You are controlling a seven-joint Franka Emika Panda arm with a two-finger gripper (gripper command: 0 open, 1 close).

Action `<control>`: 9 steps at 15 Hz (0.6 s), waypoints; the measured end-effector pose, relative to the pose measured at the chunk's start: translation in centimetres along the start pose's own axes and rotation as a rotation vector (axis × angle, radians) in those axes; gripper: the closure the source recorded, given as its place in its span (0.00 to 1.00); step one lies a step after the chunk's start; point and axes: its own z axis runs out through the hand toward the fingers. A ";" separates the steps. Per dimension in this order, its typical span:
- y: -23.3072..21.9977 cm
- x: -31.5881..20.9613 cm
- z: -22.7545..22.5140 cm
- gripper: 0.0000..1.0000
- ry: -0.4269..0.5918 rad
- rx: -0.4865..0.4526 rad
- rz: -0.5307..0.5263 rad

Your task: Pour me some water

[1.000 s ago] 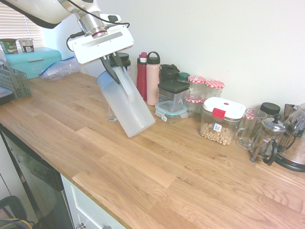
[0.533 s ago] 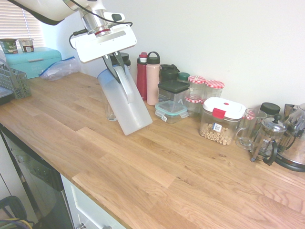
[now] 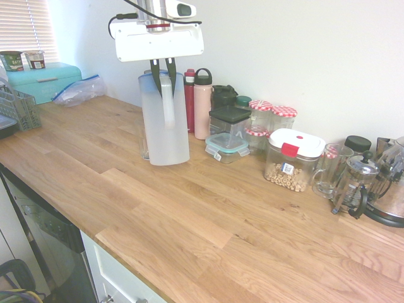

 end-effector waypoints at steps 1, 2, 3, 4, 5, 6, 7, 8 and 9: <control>1.3 -0.2 0.3 1.00 0.017 0.018 0.026; 2.6 -0.5 0.8 1.00 0.042 0.027 0.054; 3.9 -0.9 1.5 1.00 0.060 0.036 0.082; 5.1 -1.4 2.5 1.00 0.068 0.043 0.107; 6.3 -1.8 3.4 1.00 0.081 0.049 0.131; 7.3 -2.2 4.2 1.00 0.097 0.061 0.159; 8.3 -2.5 4.9 1.00 0.113 0.079 0.190; 9.2 -2.8 5.4 1.00 0.124 0.102 0.222; 10.0 -2.9 5.7 1.00 0.135 0.121 0.250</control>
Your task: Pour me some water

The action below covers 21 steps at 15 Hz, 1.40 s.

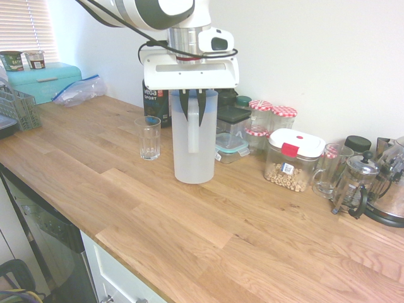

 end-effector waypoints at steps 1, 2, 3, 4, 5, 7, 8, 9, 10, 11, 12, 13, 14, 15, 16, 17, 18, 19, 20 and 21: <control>0.8 0.1 0.1 1.00 0.011 0.014 0.025; 1.5 0.3 0.1 1.00 0.019 0.022 0.045; 2.2 0.3 0.1 1.00 0.021 0.025 0.062; 3.0 0.4 0.1 1.00 0.020 0.027 0.077; 4.0 0.4 0.3 1.00 0.017 0.031 0.089; 5.4 0.1 1.2 1.00 0.011 0.033 0.106; 6.0 0.1 1.8 1.00 0.004 0.032 0.111; 6.2 0.0 2.3 1.00 0.001 0.030 0.115; 6.4 0.0 2.8 1.00 -0.002 0.029 0.118; 6.4 0.1 3.1 1.00 0.003 0.028 0.117; 6.4 0.2 3.2 0.00 0.005 0.026 0.116; 6.4 0.1 3.4 0.00 0.002 0.023 0.115; 6.6 0.2 3.6 0.00 0.002 0.017 0.114; 6.7 0.2 3.7 0.00 0.005 0.007 0.110; 6.8 0.2 3.8 0.00 0.008 0.002 0.107; 6.9 0.2 3.9 0.00 0.010 0.001 0.108; 6.9 0.1 4.0 0.00 0.008 0.001 0.108; 6.9 0.0 4.3 0.00 0.006 0.000 0.108; 6.9 -0.1 4.6 0.00 0.006 0.000 0.107; 6.9 -0.1 4.6 0.00 0.006 0.000 0.108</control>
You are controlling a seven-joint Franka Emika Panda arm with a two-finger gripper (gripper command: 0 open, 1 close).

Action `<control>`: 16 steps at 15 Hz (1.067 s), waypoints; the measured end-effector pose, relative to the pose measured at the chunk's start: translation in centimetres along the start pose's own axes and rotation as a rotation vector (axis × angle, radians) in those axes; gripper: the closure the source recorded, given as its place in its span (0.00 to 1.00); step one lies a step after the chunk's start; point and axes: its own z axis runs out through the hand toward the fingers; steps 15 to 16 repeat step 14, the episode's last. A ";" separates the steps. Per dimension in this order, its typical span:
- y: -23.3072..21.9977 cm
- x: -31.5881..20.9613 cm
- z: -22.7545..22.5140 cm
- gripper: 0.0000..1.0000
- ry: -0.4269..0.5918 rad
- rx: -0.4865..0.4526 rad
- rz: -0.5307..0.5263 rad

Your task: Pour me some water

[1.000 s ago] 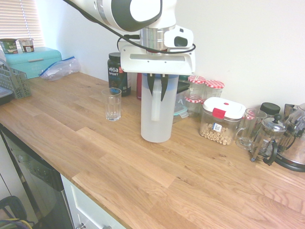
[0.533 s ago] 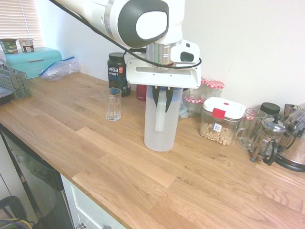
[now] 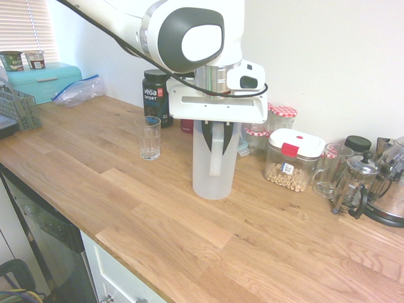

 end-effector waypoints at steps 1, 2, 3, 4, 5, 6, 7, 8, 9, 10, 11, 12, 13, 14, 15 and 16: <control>0.0 0.0 0.0 0.00 0.000 0.000 0.000; -0.1 0.0 0.0 0.00 0.001 0.000 -0.001; -0.2 0.0 0.0 0.00 0.002 0.000 -0.002; -0.2 0.0 -0.1 0.00 0.002 0.001 -0.002; -0.3 0.0 -0.2 0.00 -0.004 0.001 0.004; -0.4 -0.1 -0.5 0.00 -0.015 -0.003 0.022; -0.7 0.0 -1.2 0.00 -0.017 -0.008 0.045; -1.0 0.0 -2.0 0.00 -0.010 -0.015 0.074; -1.4 0.0 -3.0 0.00 0.003 -0.029 0.118; -1.7 -0.2 -4.1 0.00 0.005 -0.049 0.179; -2.2 -0.6 -5.2 0.00 -0.006 -0.065 0.242; -2.9 -1.3 -6.2 0.00 -0.022 -0.082 0.304; -3.8 -2.3 -7.3 0.00 -0.035 -0.096 0.349; -4.8 -3.5 -8.3 0.00 -0.046 -0.106 0.372; -4.8 -3.5 -8.3 0.00 -0.046 -0.106 0.372; -4.8 -3.5 -8.3 0.00 -0.046 -0.106 0.372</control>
